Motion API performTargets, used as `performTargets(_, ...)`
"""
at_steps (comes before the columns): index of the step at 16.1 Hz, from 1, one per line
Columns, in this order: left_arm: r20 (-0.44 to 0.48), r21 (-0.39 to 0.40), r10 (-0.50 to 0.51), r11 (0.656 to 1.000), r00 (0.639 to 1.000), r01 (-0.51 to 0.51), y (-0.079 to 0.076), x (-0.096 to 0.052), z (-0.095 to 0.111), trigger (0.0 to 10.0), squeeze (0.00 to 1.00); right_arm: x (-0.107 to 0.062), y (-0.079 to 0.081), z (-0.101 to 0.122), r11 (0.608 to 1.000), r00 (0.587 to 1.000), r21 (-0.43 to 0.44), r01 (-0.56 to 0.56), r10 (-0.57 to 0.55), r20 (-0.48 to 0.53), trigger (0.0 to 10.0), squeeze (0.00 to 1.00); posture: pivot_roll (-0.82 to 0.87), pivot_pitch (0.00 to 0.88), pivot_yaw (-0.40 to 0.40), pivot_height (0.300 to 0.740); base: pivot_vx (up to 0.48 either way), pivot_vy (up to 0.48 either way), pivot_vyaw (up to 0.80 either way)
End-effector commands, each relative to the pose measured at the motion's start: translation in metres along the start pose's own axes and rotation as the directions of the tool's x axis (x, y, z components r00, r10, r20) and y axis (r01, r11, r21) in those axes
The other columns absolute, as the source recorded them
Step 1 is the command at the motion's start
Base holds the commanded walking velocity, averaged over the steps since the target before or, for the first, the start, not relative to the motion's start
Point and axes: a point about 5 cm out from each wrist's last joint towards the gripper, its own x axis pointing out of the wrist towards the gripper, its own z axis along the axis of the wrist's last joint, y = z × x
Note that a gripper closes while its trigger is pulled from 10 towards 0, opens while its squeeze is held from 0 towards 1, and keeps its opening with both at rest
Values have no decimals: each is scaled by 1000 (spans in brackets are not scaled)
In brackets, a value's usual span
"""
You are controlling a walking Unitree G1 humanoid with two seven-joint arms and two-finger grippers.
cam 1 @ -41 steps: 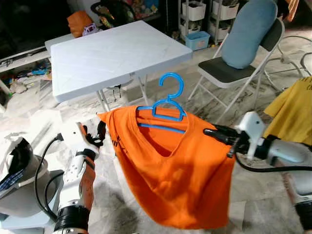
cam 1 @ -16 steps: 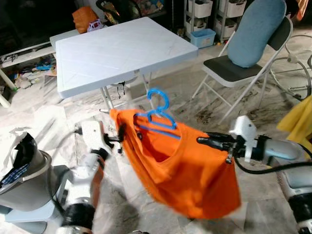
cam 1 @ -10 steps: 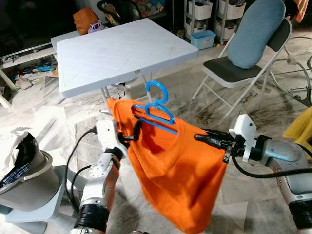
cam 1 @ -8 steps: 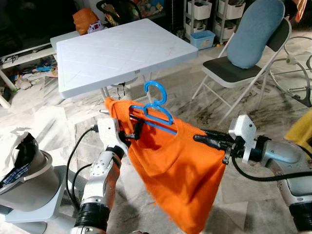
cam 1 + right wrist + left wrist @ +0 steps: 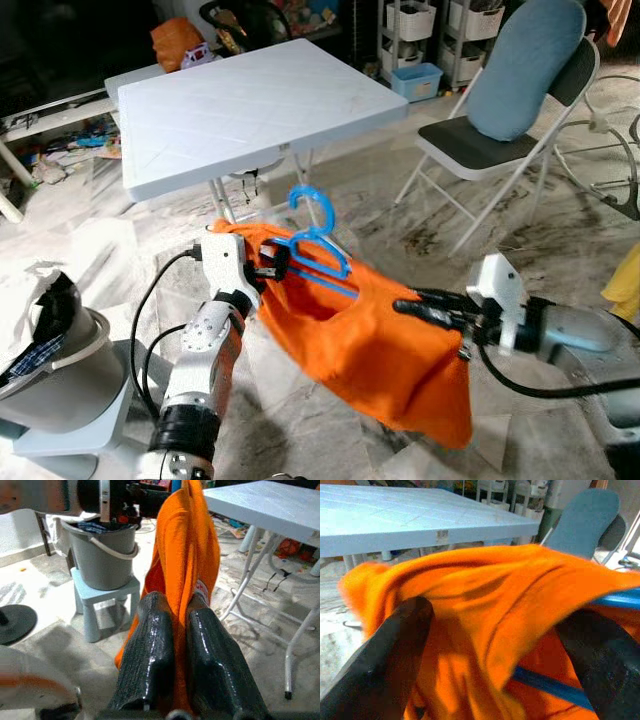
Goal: Hang hanger
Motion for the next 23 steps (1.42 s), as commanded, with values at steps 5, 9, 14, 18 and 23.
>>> performTargets(5,2,42,108,993,994,-108,28,1,4,4471,0,-12,0,13,999,1000,-29,-23,24,19,10000,0,-133,0,142,740,0,0,0)
performTargets(9,-3,46,74,996,997,-74,28,-1,1,0,0,-13,-10,17,998,1000,-58,25,-24,11,10000,0,-128,0,139,740,0,0,0)
performTargets(14,-28,65,89,994,996,-87,38,-5,-3,0,0,-17,-16,18,997,999,-74,39,-40,-7,10000,0,-124,0,134,740,0,0,0)
performTargets(18,-27,78,103,992,994,-101,44,-4,0,0,0,-24,-20,17,995,998,-85,59,-61,-25,10000,0,-128,0,138,740,0,0,0)
performTargets(23,-25,93,119,989,993,-117,52,-5,3,0,0,-60,-31,12,981,979,-194,14,-53,-197,10000,0,-126,0,138,740,0,0,0)
